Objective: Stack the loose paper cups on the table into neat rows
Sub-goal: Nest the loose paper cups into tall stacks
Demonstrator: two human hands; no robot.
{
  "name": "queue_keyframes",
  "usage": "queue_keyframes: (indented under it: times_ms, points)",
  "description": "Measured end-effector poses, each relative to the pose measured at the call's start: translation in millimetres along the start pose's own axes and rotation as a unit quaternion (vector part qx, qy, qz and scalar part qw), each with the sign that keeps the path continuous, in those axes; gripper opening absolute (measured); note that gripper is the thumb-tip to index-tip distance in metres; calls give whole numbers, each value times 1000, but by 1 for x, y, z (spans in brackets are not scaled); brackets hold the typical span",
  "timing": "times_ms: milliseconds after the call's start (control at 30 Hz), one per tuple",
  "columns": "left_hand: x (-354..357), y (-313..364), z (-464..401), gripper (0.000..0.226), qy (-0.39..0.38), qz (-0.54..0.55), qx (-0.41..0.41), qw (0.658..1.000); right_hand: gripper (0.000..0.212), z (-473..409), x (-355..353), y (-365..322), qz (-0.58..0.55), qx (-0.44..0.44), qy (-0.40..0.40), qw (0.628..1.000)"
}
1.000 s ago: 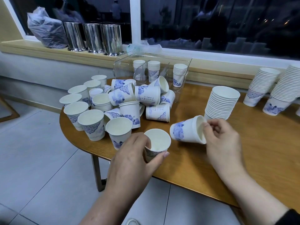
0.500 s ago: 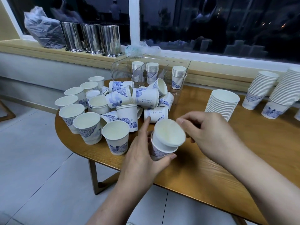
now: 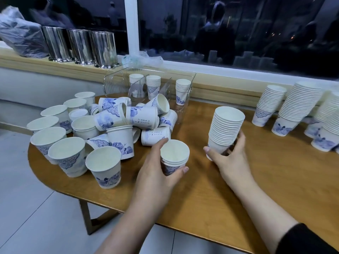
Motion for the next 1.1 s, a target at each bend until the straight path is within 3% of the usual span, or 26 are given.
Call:
queue_keyframes:
  times_ms: [233,467,567,633,700,733,800,867,967,1100]
  points:
    - [36,9,-21,79,-13,-14,-7,1000,78,-38,-15,21,26,2,51,998]
    - [62,10,-34,94,-25,-18,-20,999,79,-91,-62,64,67,27,79,994]
    - [63,7,-37,84,-15,-8,-24,1000,89,-95,-64,75,64,29,92,993]
    - [57,7,-39,72,7,0,-19,1000,91,-83,-79,68,60,9,173,983]
    - [46,7,-39,67,39,14,-17,999,65,-60,-90,46,-4,-54,242,969]
    - [40,8,-38,69,54,20,-15,998,45,-49,-87,30,-47,-91,237,966]
    - [28,9,-33,72,77,26,-8,997,21,-34,-55,2,-76,-131,154,976]
    - [14,10,-27,73,97,25,4,995,12,-27,-6,-11,-54,-124,31,990]
    - [-9,10,-17,71,136,26,18,990,13,-19,64,-20,-29,-87,-127,988]
    - [-32,12,-13,70,184,22,35,982,22,-13,118,-51,-90,-76,-235,965]
Point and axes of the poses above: each hand's wrist, its own z-axis away from the middle knuckle, its own x-axis out of the palm, y = z × x, the point moved 10 cm from there along -z, towards the middle knuckle, and after that the axes turned 10 degrees about z, right-handed, at the moved point
